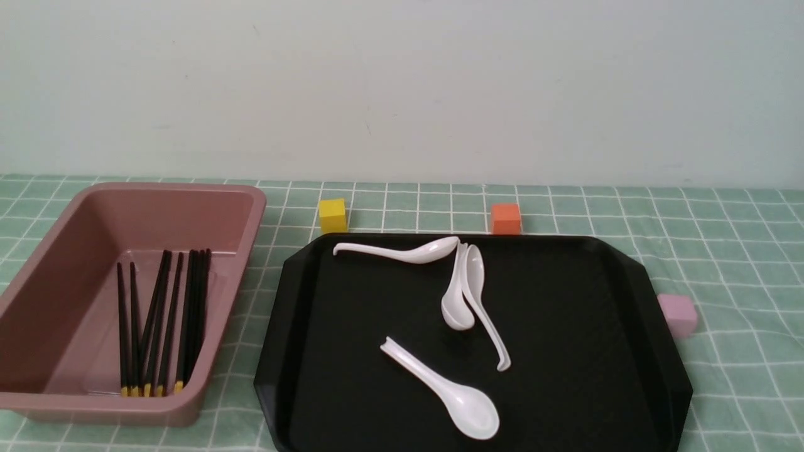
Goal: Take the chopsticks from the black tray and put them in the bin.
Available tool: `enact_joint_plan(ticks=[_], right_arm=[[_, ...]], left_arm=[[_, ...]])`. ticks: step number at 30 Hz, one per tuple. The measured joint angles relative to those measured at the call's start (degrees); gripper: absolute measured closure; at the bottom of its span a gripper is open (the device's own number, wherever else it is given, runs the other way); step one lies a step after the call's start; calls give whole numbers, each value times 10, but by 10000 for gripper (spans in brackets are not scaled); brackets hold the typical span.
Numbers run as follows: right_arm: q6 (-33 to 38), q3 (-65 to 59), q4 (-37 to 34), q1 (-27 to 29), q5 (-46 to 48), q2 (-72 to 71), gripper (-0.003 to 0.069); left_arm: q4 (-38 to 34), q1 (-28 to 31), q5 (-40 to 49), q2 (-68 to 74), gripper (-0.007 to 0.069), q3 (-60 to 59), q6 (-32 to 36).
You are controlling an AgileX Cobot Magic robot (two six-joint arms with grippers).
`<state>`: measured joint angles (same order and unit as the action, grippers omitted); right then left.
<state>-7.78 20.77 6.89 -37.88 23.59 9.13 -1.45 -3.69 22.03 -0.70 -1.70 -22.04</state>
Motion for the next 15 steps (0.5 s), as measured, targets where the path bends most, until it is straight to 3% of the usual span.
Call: enact_joint_plan(ticks=[15], right_arm=[[-1, -3, 0, 0, 0, 0, 659]], left_arm=[[0, 0, 0, 0, 384, 0, 0]])
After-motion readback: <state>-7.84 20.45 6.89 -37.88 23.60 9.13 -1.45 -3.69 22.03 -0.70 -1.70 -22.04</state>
